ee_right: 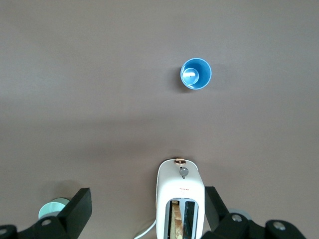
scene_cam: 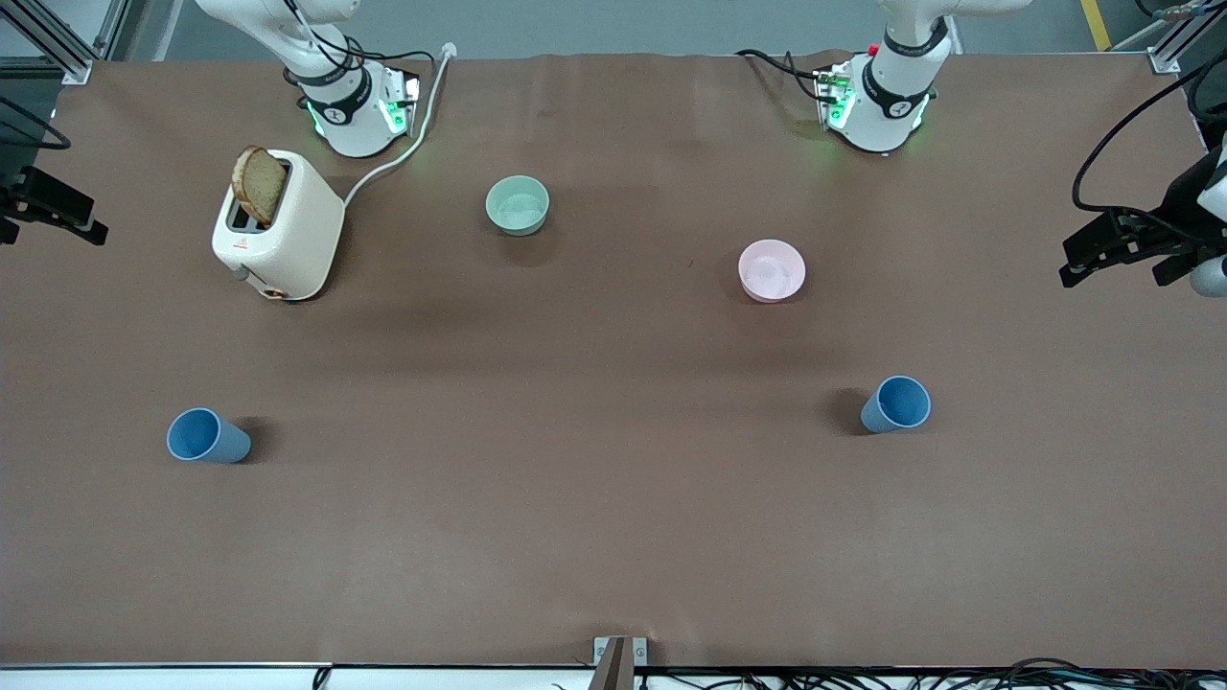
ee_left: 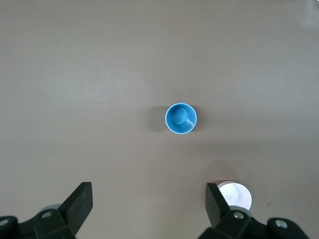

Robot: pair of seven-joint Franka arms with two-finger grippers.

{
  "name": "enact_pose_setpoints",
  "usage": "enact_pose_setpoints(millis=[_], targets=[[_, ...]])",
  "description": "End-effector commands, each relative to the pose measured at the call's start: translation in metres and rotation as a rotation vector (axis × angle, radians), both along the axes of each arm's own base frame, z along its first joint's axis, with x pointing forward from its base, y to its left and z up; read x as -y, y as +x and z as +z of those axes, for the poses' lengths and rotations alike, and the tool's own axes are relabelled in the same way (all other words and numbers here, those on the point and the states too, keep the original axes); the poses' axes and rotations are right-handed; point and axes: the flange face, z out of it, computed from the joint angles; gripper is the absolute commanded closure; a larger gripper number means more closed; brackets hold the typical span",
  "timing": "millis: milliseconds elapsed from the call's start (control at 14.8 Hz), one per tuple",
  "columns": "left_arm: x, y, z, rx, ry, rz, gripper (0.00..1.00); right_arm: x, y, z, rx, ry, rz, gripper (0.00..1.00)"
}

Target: Stack blue cups with both arms

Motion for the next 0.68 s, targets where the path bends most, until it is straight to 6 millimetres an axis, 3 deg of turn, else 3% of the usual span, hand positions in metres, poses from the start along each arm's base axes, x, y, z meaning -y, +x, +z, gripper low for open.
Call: enact_pose_setpoints(millis=[0, 339, 610], targets=[[-0.002, -0.005, 0.008, 0.000, 0.004, 0.000, 0.00, 0.000, -0.006, 0.004, 0.010, -0.007, 0.006, 0.00], [0.001, -0.005, 0.007, -0.003, -0.010, 0.003, 0.00, 0.000, -0.006, 0.004, 0.011, -0.007, 0.005, 0.00], [-0.003, 0.000, -0.005, -0.026, -0.015, 0.002, 0.00, 0.001, -0.005, 0.005, 0.017, -0.012, 0.004, 0.00]])
